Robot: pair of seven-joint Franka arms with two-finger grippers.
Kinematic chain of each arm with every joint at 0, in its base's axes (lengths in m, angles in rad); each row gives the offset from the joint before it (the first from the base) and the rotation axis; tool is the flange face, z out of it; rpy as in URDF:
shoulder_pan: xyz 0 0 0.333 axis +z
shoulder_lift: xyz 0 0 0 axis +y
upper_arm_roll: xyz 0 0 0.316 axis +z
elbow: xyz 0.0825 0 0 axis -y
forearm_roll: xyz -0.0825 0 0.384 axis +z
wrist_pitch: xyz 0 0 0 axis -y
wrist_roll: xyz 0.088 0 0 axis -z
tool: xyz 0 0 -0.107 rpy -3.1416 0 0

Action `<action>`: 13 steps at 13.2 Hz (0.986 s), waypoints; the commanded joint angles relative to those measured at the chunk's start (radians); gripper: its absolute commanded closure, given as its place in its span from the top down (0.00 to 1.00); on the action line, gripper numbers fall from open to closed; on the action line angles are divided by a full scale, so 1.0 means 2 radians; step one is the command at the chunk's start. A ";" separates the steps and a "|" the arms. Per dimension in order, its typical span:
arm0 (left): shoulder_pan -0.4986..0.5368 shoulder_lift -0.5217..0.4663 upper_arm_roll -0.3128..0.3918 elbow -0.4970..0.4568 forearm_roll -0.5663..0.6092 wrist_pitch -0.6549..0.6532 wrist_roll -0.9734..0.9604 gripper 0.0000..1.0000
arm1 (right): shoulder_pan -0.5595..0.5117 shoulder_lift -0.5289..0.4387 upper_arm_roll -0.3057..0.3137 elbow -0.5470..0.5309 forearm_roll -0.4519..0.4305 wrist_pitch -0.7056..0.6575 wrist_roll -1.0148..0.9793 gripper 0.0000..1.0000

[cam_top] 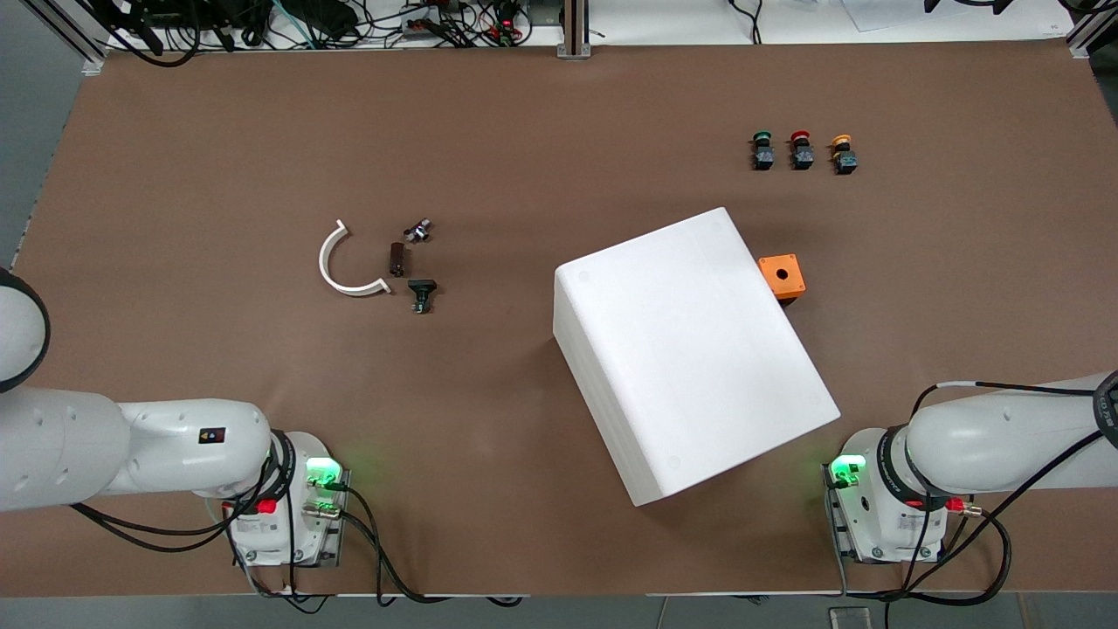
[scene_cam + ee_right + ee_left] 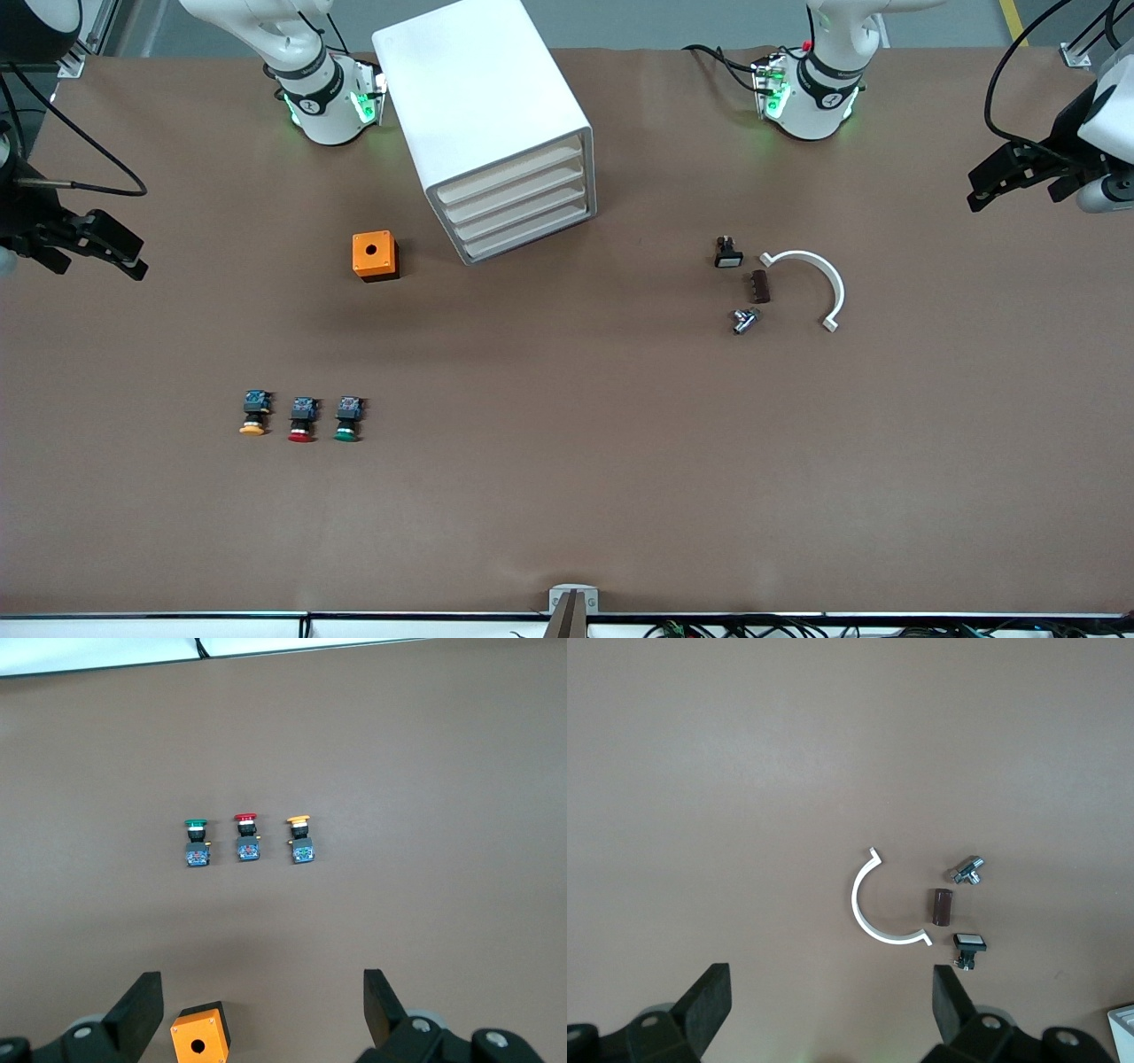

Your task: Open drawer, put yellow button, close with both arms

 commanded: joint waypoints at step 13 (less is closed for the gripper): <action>0.000 0.038 -0.005 0.045 0.003 -0.021 0.007 1.00 | -0.015 0.000 0.002 0.004 -0.001 -0.005 -0.009 1.00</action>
